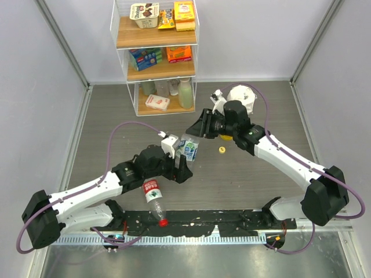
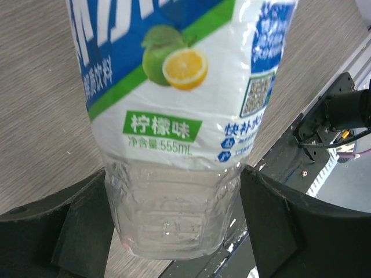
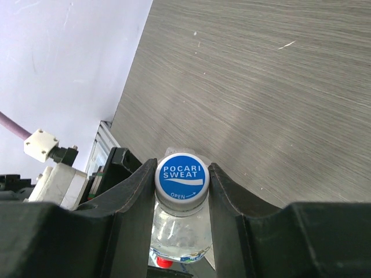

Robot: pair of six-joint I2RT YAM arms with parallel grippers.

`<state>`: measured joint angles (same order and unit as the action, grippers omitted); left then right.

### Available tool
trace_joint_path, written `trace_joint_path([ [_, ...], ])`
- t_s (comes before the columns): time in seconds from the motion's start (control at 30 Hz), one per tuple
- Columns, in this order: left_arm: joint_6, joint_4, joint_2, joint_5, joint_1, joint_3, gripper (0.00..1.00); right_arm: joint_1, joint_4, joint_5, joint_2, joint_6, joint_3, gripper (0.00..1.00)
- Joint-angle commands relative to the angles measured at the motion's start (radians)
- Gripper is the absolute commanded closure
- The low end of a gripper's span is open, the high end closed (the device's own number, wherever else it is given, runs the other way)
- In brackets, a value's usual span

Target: Unscrew the bottle caps

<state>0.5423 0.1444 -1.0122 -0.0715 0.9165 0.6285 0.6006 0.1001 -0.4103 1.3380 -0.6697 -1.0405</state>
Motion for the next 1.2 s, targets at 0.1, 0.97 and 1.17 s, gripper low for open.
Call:
trace_joint_path([
  [0.1, 0.001, -0.060, 0.011, 0.035, 0.022, 0.027, 0.20, -0.016, 0.003, 0.047, -0.014, -0.022, -0.032, 0.98],
  [0.97, 0.079, -0.022, 0.072, 0.166, 0.097, -0.030, 0.80, -0.018, -0.040, 0.062, -0.128, 0.030, -0.026, 0.14],
  [1.17, 0.129, 0.059, 0.041, 0.381, 0.173, 0.008, 0.94, 0.007, 0.056, 0.157, -0.080, 0.059, -0.091, 0.14],
])
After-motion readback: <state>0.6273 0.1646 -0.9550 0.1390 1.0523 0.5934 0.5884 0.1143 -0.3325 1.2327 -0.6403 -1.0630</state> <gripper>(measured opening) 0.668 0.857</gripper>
